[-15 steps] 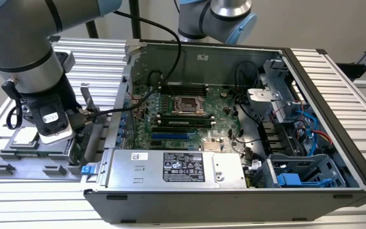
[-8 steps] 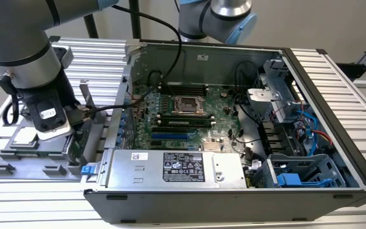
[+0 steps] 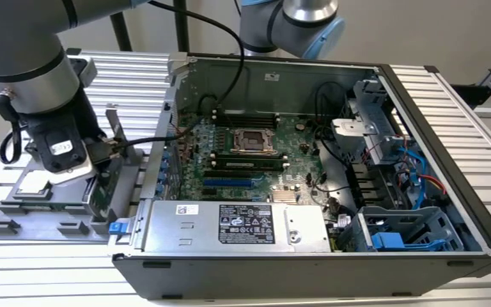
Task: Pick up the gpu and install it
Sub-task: 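Pick up the gpu and move the gpu toward the slot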
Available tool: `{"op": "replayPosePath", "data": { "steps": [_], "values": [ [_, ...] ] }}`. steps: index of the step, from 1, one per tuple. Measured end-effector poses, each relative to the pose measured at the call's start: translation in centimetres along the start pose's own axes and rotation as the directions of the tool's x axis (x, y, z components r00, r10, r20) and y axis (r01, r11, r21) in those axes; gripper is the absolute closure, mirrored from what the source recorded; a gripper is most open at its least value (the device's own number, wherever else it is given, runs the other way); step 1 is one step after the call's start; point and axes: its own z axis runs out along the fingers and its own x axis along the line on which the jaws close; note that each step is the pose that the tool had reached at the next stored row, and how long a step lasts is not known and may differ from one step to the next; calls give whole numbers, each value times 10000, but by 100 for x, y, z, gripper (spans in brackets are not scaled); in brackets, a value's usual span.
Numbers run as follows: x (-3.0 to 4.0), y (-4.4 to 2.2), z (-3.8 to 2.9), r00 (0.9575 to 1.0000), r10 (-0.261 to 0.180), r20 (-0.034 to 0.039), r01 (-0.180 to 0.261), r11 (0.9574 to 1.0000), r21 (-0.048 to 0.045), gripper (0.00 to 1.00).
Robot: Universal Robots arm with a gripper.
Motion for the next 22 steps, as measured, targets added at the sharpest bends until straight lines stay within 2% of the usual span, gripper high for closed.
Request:
{"op": "replayPosePath", "data": {
  "steps": [8, 22],
  "values": [
    [-1, 6, -119, 10000, -8, -1, 8, 10000, 0, 100],
    [-4, 14, -287, 10000, -8, -1, 8, 10000, 1, 100]
  ]
}}
